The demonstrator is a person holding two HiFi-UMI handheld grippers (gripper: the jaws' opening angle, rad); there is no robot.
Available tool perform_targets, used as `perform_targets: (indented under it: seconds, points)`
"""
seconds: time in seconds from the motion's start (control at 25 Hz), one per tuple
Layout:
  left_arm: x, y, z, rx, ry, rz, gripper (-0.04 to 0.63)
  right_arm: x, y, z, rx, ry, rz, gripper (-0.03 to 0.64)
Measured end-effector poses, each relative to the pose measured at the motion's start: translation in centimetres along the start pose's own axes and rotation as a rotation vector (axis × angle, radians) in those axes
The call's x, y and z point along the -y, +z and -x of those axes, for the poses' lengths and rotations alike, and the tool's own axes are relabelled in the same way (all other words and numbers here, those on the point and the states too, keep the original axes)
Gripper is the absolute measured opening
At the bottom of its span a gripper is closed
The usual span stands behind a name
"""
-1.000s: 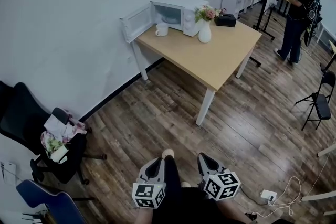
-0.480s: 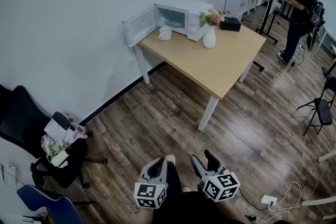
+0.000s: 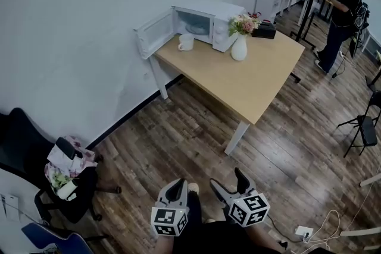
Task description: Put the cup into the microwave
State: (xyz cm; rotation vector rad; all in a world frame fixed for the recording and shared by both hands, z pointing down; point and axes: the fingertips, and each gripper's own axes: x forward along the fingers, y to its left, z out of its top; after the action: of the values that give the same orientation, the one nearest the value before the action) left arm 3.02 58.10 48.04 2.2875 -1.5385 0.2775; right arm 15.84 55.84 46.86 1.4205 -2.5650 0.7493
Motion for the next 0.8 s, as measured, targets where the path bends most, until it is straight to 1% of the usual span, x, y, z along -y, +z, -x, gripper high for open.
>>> perform_targets:
  seconds: [0.12, 0.2, 0.28, 0.4, 0.56, 0.8]
  points:
    - [-1.3, 1.3, -1.6, -0.002, -0.001, 0.003, 0.011, 0.8, 1.5, -2.0, 0.010, -0.023, -0.010, 0.419]
    - [-2.2, 2.2, -2.8, -0.005, -0.009, -0.001, 0.011, 1.1, 2.5, -3.4, 0.010, -0.035, 0.008, 0.437]
    - [-3.1, 3.2, -4.0, -0.005, -0.023, -0.011, 0.011, 1.1, 3.5, -5.1, 0.007, -0.036, 0.024, 0.442]
    - [-4.5, 4.4, -5.6, -0.004, -0.043, -0.020, 0.011, 1.1, 4.5, -7.5, 0.005, -0.034, 0.018, 0.442]
    - [-6.6, 5.6, -7.8, -0.008, -0.059, -0.024, 0.011, 1.3, 5.8, -10.4, 0.010, -0.056, 0.035, 0.442]
    - [-9.6, 7.0, -10.8, -0.011, -0.073, -0.028, 0.011, 2.0, 7.6, -14.1, 0.034, -0.075, 0.018, 0.440]
